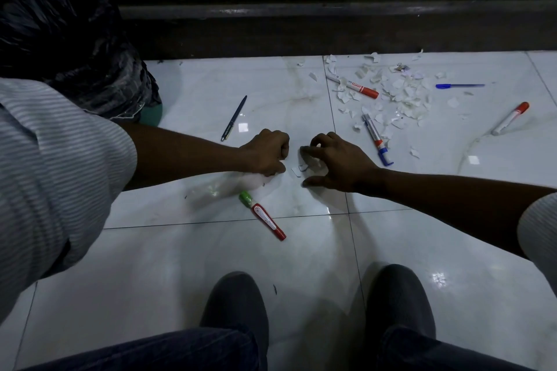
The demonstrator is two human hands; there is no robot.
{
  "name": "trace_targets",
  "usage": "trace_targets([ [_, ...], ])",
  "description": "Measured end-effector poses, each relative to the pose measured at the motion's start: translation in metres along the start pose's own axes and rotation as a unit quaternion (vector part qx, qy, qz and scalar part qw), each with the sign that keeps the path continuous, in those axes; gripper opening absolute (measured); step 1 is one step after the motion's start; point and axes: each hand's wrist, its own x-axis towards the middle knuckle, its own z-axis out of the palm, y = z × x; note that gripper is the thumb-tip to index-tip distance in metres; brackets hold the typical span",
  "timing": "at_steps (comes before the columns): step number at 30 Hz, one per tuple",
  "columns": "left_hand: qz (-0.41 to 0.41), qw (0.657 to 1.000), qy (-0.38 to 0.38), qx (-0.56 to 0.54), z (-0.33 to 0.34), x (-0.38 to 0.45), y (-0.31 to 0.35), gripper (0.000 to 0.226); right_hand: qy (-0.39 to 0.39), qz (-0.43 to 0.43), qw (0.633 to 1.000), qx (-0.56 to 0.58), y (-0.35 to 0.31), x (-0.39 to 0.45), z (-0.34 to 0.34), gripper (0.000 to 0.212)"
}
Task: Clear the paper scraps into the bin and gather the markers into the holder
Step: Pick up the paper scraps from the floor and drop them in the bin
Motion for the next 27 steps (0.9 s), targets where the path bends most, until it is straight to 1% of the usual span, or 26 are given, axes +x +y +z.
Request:
trace_targets([
  [2, -0.013, 0.999, -0.015, -0.027, 0.004, -0.002, 0.003, 0.028, -0.016, 0.013, 0.999, 0.047, 0.001, -0.001, -0.002, 0.073],
  [4, -0.025, 0.997, -0.022, -0.063, 0.009, -0.006, 0.008, 0.026, -0.013, 0.016, 0.996, 0.086, -0.002, -0.003, -0.001, 0.057],
  [8, -0.009, 0.997, -0.002, -0.079, 0.018, -0.01, 0.01, 0.021, 0.007, 0.006, 0.995, 0.1, -0.01, -0.004, 0.001, 0.033],
  [12, -0.019, 0.996, 0.021, -0.089, 0.021, -0.012, 0.011, 0.018, 0.009, 0.016, 0.993, 0.115, -0.014, -0.002, 0.0, 0.03],
  [14, -0.037, 0.992, 0.026, -0.117, 0.022, -0.013, 0.011, 0.017, 0.01, 0.019, 0.992, 0.124, -0.016, -0.001, 0.003, 0.031],
  [17, -0.062, 0.986, 0.032, -0.152, 0.02, -0.015, 0.013, 0.017, 0.017, 0.023, 0.991, 0.134, -0.022, 0.0, 0.007, 0.034],
  [21, -0.081, 0.981, 0.038, -0.175, 0.019, -0.014, 0.014, 0.017, 0.027, 0.051, 0.988, 0.146, -0.027, 0.002, 0.01, 0.041],
  [24, -0.096, 0.978, 0.037, -0.18, 0.014, -0.013, 0.013, 0.016, 0.047, 0.063, 0.987, 0.142, -0.03, 0.003, 0.01, 0.033],
  [27, -0.101, 0.978, 0.016, -0.185, 0.005, -0.013, 0.009, 0.015, 0.077, 0.081, 0.98, 0.164, -0.033, 0.005, 0.01, 0.022],
])
